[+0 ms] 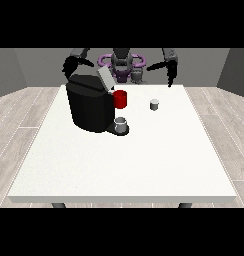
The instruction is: Insert the coffee pod into the coffee machine and close the lid
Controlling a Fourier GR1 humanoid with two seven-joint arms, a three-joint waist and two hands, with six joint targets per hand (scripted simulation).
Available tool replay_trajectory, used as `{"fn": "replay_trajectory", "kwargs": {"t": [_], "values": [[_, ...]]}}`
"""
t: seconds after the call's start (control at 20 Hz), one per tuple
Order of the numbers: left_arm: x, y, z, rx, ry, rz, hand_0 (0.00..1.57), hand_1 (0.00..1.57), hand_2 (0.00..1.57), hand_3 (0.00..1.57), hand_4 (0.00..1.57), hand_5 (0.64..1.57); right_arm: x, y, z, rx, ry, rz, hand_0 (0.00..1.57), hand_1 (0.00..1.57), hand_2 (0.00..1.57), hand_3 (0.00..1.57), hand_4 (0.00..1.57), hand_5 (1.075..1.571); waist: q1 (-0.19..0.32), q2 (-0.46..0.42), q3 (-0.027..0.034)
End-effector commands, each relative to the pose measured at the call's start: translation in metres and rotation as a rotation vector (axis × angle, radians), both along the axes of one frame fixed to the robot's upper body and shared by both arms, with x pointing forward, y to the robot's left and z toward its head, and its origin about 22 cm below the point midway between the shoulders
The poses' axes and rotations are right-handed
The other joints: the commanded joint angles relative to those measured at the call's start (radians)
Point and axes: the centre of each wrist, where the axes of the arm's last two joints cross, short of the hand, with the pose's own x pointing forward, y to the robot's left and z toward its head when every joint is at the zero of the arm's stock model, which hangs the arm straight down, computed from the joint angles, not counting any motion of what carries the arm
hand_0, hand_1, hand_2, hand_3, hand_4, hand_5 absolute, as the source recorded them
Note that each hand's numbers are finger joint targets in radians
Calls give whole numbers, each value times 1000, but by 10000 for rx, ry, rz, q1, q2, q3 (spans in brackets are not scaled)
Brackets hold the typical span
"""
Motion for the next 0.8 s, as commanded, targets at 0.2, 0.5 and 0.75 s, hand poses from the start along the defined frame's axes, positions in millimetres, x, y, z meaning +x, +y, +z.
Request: {"fn": "replay_trajectory", "kwargs": {"t": [0.2,0.5,0.75], "values": [[31,42,1,628,816,773,0,0,0,0,0,1571,8,0,11,175,-323,539,0,0,0,0,281,1571,-464,701,-4],[59,18,-7,1355,942,666,0,0,0,0,0,1571,23,27,10,-116,-329,241,0,0,0,0,358,1571,-495,1184,-3],[64,18,-10,2320,1521,111,0,0,0,0,0,1571,35,25,10,-168,287,23,0,0,0,0,371,1571,-200,1075,-3]]}}
